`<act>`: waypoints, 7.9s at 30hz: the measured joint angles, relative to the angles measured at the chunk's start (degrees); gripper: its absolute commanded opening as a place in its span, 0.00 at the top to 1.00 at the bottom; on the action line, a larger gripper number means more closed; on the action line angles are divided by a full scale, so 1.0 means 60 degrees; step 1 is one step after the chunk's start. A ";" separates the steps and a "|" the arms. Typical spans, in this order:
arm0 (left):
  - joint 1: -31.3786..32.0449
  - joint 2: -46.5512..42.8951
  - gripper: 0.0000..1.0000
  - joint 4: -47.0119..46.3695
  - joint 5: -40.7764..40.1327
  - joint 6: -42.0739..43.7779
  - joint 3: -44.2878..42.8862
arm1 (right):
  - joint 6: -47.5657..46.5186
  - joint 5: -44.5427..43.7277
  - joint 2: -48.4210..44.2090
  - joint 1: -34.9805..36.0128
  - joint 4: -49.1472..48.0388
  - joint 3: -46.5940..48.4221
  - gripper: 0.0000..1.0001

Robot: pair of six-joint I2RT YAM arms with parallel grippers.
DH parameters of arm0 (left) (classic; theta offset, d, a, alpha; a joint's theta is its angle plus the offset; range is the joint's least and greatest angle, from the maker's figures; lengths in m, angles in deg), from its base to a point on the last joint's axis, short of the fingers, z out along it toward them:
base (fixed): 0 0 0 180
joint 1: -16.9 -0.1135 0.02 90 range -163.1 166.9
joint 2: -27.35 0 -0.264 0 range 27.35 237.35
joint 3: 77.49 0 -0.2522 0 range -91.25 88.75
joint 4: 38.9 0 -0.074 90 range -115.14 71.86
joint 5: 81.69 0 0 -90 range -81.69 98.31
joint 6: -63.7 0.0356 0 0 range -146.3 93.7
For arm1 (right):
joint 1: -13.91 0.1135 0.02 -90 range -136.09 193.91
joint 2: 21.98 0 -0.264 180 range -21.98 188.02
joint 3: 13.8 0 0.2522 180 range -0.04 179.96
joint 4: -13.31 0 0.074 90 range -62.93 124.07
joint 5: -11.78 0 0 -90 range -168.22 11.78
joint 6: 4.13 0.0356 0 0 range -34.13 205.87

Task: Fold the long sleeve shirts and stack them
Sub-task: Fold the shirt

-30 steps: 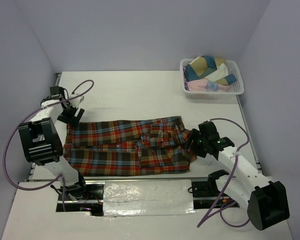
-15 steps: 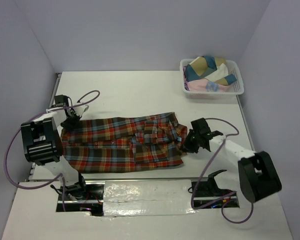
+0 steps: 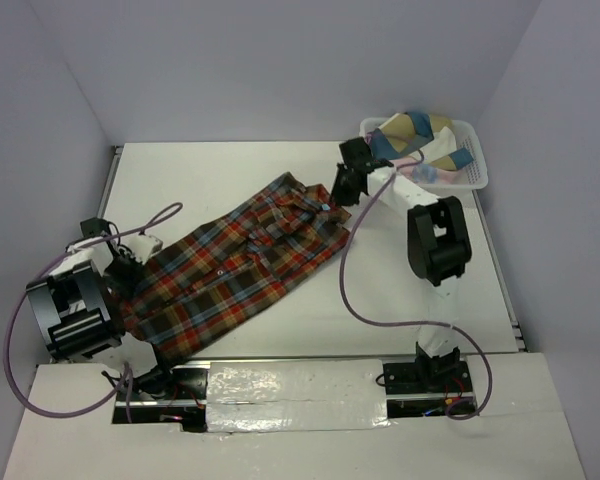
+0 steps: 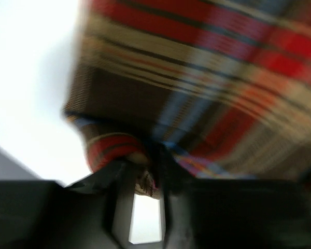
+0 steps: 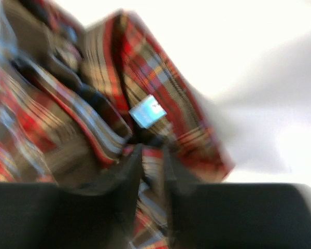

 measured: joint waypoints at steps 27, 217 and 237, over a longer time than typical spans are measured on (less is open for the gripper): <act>-0.0047 0.1359 0.37 0.4033 0.1781 0.1290 -0.3963 | 0.1392 -0.0142 -0.1351 0.0951 -0.0372 -0.2798 0.44; 0.5708 0.3388 0.61 -0.1985 0.3661 -0.2586 -0.5227 | -0.2018 0.3687 0.1384 -0.0044 0.1530 0.2412 0.52; 0.5665 0.3938 0.09 -0.2415 0.1071 -0.5297 -0.6364 | -0.2973 0.2240 -0.3253 0.0911 -0.1071 -0.2277 0.67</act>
